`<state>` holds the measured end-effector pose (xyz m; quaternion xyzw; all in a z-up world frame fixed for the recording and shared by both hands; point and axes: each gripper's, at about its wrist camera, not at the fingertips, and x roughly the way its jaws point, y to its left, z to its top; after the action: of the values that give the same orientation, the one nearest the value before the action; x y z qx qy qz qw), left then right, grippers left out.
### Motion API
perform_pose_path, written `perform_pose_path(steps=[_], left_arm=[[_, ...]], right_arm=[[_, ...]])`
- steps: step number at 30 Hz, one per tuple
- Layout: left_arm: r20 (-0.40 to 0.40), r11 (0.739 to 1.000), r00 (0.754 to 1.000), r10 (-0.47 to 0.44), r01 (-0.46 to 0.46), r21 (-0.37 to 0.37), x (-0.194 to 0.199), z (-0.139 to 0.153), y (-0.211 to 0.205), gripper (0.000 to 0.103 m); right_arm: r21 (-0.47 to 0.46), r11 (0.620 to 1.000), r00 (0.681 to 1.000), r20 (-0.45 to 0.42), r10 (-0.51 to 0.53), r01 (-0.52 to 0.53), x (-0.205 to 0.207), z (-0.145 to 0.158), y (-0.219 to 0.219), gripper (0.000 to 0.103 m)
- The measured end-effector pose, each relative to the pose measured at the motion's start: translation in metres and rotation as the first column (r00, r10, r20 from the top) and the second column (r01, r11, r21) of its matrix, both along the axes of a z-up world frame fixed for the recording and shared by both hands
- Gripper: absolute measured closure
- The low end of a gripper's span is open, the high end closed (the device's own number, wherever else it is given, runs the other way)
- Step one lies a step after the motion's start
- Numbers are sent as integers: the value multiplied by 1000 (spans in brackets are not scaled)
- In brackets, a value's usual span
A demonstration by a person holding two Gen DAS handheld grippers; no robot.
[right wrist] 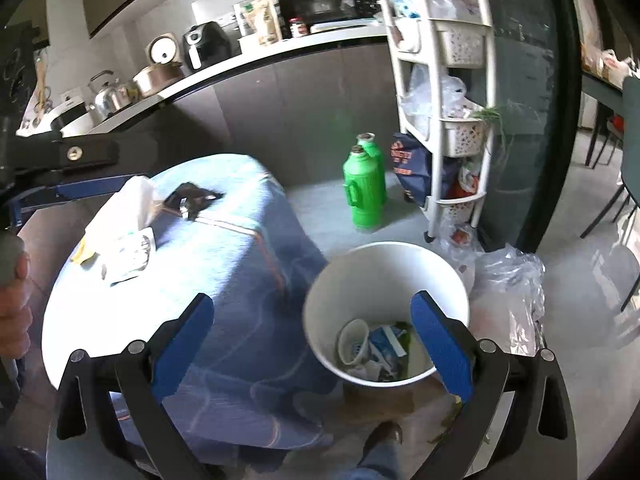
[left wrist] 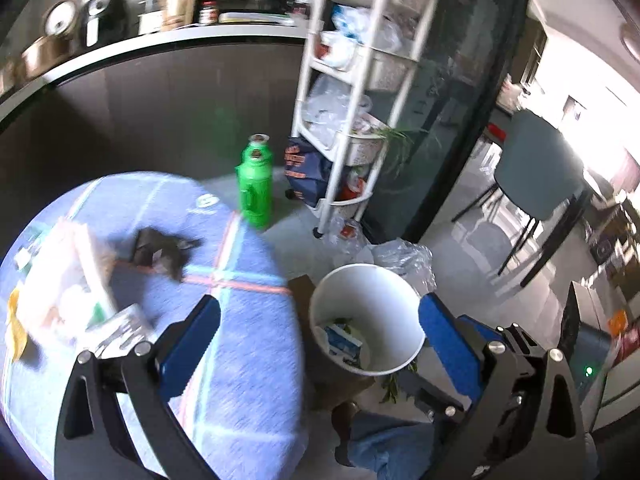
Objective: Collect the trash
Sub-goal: 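Move both open tools back toward the table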
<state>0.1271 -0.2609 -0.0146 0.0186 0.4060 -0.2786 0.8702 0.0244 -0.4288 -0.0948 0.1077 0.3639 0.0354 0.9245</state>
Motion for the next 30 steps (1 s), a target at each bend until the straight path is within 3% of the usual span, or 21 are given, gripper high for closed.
perform_pose_path(steps=[8,17,30], left_arm=[[-49,984,983,177,-178,-12,-16,-7,115,4],[-107,938,934,340,-345,-32,-23,-30,236,4],[-125,913,911,393,-403,-65,-9,-46,300,4]], right_arm=[[-1,990,990,3,140,-140,6,13,56,8],[15,939,939,-27,343,-343,35,14,131,9],[-4,864,860,-102,500,-503,119,-2,207,9]])
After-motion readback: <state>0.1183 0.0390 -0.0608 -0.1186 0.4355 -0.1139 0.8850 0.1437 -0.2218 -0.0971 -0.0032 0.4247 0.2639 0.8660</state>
